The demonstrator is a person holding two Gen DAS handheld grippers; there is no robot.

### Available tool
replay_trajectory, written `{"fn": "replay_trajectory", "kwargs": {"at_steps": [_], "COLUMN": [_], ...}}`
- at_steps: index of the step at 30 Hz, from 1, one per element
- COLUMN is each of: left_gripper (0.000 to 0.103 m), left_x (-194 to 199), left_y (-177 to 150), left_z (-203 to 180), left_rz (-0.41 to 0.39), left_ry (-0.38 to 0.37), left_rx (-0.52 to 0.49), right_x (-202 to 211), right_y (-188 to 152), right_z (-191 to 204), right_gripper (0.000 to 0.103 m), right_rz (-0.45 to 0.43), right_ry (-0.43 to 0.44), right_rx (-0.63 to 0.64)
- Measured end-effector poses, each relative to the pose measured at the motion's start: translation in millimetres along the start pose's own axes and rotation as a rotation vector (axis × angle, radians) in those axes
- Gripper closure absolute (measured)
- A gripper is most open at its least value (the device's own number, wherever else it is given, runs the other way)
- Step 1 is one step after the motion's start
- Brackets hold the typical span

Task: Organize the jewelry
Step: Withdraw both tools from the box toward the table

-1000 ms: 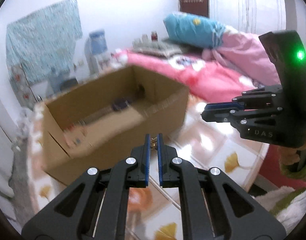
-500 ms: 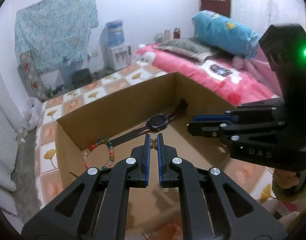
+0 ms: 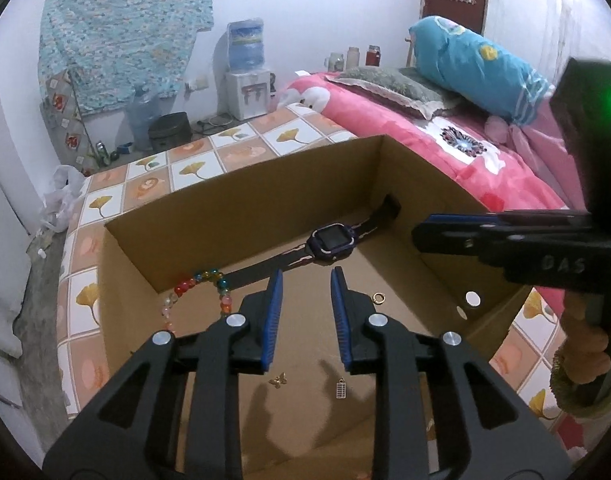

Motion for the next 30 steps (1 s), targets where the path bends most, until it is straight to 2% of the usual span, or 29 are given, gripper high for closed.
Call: {"fn": "replay_trajectory", "kwargs": {"at_steps": [7,12,14,16,21,25,27,30], "left_gripper": [0.08,0.077,0.076,0.075,0.074,0.073,0.073,0.073], "left_x": [45,92,110,122,133,112,95,70], "left_y": [-5,-32,-49,-67,-107,-136,-149,-166], "left_z": [-1,-7,-10,-13,-24,-27,-29,-32], "left_rz": [-0.071,-0.116,-0.12,-0.117,-0.07,0.017,0.054,0.105], "left_ry": [-0.013,-0.049,-0.07,-0.089,-0.111,-0.143,-0.142,-0.111], "left_rx": [0.011,-0.027,-0.047,-0.065,-0.079,-0.018,0.003,0.008], "right_x": [56,105,119,127,123,92,78,60], "right_y": [-13,-43,-60,-79,-131,-166,-177,-189], "right_z": [4,7,7,5,-5,-4,5,23], "right_gripper": [0.083,0.079,0.078,0.078,0.078,0.078,0.078,0.078], "right_rz": [-0.105,-0.167,-0.163,-0.144,-0.025,0.091,0.132,0.169], "right_ry": [0.012,0.02,0.016,0.012,0.015,0.061,0.061,-0.005], "right_rx": [0.035,0.093,0.103,0.093,0.012,-0.055,-0.033,0.076]}}
Point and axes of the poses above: each gripper's, at about its wrist camera, not at the fingertips, and x roughly against the way its jaws point, z to its left, y to its top, the point moved 1 cm from there along -x, roughly the way its jaws point, and after that the axes turned 10 degrees about x, right-handed, at the moved point
